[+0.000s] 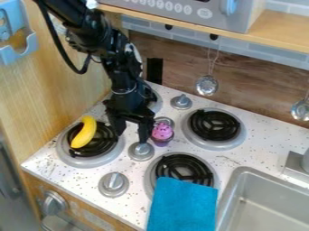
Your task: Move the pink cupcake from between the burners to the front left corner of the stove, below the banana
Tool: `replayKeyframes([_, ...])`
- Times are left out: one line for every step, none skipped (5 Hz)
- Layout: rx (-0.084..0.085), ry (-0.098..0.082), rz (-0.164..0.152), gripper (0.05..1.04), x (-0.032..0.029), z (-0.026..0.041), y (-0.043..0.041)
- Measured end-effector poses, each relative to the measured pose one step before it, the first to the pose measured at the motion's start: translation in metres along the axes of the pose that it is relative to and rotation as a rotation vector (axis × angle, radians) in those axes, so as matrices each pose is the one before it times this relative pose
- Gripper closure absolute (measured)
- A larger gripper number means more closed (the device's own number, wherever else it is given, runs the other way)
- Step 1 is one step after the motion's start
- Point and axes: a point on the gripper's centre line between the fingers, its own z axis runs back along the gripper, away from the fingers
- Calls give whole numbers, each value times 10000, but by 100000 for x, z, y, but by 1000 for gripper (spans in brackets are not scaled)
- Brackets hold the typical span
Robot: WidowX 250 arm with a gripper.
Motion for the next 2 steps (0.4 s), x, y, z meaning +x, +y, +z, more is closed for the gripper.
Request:
replayKeyframes([134,-200,-175,74,1624,-98,-525])
replayKeyframes([177,-154,-63,74,1369,-307,-556])
